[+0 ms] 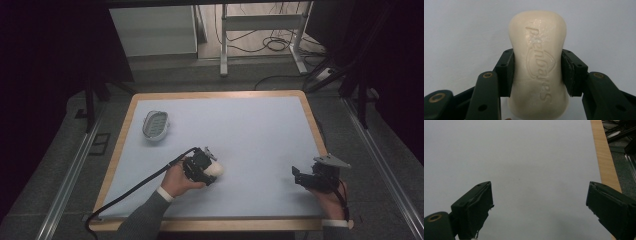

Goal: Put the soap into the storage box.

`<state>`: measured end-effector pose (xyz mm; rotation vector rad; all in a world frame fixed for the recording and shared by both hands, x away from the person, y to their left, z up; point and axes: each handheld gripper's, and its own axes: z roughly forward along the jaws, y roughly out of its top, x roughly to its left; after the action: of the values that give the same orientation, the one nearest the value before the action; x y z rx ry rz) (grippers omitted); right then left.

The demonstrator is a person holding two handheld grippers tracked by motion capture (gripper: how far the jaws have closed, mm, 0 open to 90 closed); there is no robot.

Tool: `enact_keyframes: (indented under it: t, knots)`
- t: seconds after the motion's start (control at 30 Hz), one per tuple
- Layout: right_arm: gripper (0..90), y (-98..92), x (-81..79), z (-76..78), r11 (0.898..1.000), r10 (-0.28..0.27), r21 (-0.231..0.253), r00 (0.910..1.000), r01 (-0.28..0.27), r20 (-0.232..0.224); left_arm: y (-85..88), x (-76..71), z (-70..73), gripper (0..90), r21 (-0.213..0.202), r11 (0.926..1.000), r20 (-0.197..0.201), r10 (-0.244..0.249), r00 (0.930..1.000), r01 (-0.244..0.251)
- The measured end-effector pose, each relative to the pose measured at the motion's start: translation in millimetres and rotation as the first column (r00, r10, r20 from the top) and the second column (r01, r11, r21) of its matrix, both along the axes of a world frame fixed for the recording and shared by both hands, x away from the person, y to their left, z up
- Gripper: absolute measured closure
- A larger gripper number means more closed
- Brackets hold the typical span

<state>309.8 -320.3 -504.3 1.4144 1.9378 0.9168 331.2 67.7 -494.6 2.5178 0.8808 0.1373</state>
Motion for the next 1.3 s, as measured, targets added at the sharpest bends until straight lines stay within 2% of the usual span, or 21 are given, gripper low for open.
enact_keyframes:
  t: [0.23, 0.37, 0.43, 0.6, 0.87, 1.3]
  knots:
    - [6.9, -0.1, 0.0, -0.4, 1.000, 0.000, -0.002, 1.0000, 0.000, -0.002, 6.4, 3.0, 6.9, 49.6, -0.011, 0.9999, 0.008, 0.010, 0.9999, -0.010]
    - [6.9, -1.1, -0.1, -0.2, 1.000, 0.001, -0.002, 1.0000, -0.001, 0.000, 10.0, 2.6, 12.6, 49.6, -0.019, 0.9997, 0.037, 0.019, 0.9991, -0.018]
    - [6.9, -1.4, -0.1, -0.2, 1.000, -0.002, -0.001, 1.0000, 0.002, -0.001, 12.2, 3.1, 14.9, 49.6, -0.031, 0.9993, 0.038, 0.019, 0.9991, -0.018]
    - [6.9, -1.6, -0.2, -0.1, 1.000, -0.002, 0.001, 1.0000, 0.002, -0.003, 17.1, 6.2, 18.6, 49.6, -0.030, 0.9991, 0.042, 0.032, 0.9986, -0.031]
    - [6.9, -3.4, -0.2, 0.1, 1.000, -0.011, 0.004, 0.9999, 0.011, -0.001, 24.9, 9.9, 24.5, 49.6, -0.047, 0.9973, 0.066, 0.059, 0.9961, -0.055]
    - [6.9, -4.1, -0.8, 0.9, 1.000, -0.010, 0.005, 1.0000, 0.010, -0.001, 42.3, 18.3, 32.2, 49.6, -0.060, 0.9942, 0.067, 0.094, 0.9933, -0.090]
